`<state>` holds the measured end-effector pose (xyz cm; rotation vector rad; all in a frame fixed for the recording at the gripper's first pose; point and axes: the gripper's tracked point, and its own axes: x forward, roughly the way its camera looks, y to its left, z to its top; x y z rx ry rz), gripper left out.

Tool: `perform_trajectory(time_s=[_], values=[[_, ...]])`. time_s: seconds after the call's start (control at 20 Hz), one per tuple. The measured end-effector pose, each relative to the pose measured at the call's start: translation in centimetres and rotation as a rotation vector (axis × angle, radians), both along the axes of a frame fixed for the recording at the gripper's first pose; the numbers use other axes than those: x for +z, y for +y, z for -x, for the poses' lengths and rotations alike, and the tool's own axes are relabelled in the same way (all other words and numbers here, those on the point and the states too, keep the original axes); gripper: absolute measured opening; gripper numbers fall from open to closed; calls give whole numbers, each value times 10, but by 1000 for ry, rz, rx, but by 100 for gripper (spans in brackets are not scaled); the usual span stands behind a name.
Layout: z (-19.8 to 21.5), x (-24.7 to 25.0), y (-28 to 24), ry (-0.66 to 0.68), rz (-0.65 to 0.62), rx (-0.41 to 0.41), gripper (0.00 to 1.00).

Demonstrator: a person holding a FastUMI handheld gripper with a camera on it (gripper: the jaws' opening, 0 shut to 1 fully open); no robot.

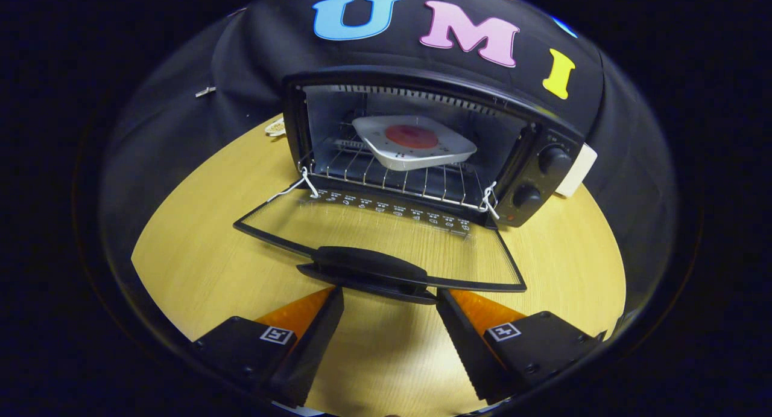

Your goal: Open the toaster oven, put the food inside, and close the toaster oven door.

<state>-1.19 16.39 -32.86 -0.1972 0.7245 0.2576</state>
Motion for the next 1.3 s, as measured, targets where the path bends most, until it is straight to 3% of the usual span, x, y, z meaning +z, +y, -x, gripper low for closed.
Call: perform_trajectory(time_s=[0.3, 0.55, 0.75, 1.05, 1.3], values=[[-7, 50, 2, -106, -49, 58, 100], [-31, 116, -4, -230, -141, -17, 100], [-50, 188, -10, -364, -191, -5, 100], [-46, 252, -78, -488, -237, -50, 100], [-38, 292, -180, -557, -243, -194, 99]])
